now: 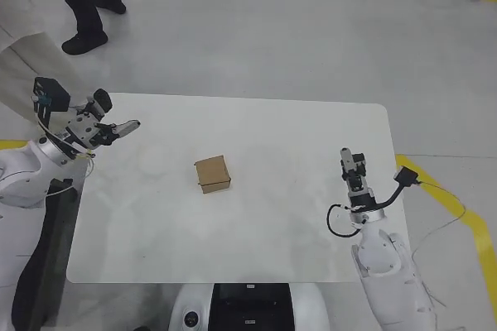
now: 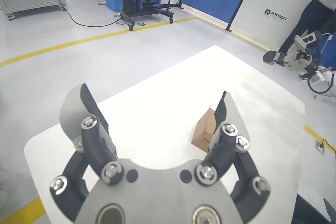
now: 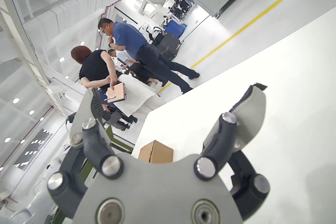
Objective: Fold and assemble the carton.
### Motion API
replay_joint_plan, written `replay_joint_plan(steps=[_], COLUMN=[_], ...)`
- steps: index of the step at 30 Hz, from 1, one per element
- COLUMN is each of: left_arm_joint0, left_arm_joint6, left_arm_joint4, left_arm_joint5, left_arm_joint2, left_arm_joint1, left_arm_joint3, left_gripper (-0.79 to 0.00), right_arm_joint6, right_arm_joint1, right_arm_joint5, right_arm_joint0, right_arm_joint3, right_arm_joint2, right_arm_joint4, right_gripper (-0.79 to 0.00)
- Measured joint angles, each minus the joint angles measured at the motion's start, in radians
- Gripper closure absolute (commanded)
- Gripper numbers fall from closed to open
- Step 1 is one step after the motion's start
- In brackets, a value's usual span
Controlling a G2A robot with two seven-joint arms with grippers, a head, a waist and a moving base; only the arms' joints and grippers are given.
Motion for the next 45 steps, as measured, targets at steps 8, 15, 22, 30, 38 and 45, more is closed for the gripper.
replay_joint_plan(steps=[8, 15, 22, 30, 38, 45], left_arm_joint0=[-0.01, -0.011, -0.011, -0.011, -0.011, -0.011], left_arm_joint6=[-0.048, -0.041, -0.042, -0.042, -0.042, -0.041], left_arm_joint4=[-0.016, 0.001, 0.0, 0.0, 0.0, 0.001], left_arm_joint5=[0.001, 0.005, 0.005, 0.005, 0.005, 0.005], left_arm_joint2=[-0.019, -0.016, -0.017, -0.017, -0.017, -0.017], left_arm_joint1=[0.003, 0.002, 0.002, 0.002, 0.002, 0.002], left_arm_joint3=[0.0, -0.005, -0.005, -0.005, -0.005, -0.005], left_gripper=[-0.785, -0.784, -0.784, -0.784, -0.784, -0.784], right_arm_joint6=[-0.048, -0.054, -0.054, -0.054, -0.054, -0.054], right_arm_joint1=[0.0, -0.001, 0.0, 0.0, 0.0, 0.0], right_arm_joint5=[0.03, 0.028, 0.028, 0.028, 0.028, 0.028], right_arm_joint0=[-0.008, -0.006, -0.006, -0.006, -0.006, -0.006], right_arm_joint3=[-0.014, -0.013, -0.013, -0.013, -0.013, -0.013], right_arm_joint2=[0.016, 0.016, 0.016, 0.016, 0.016, 0.016], right_arm_joint4=[-0.073, -0.074, -0.073, -0.073, -0.073, -0.073], right_gripper=[-0.785, -0.785, -0.785, -0.784, -0.785, -0.784])
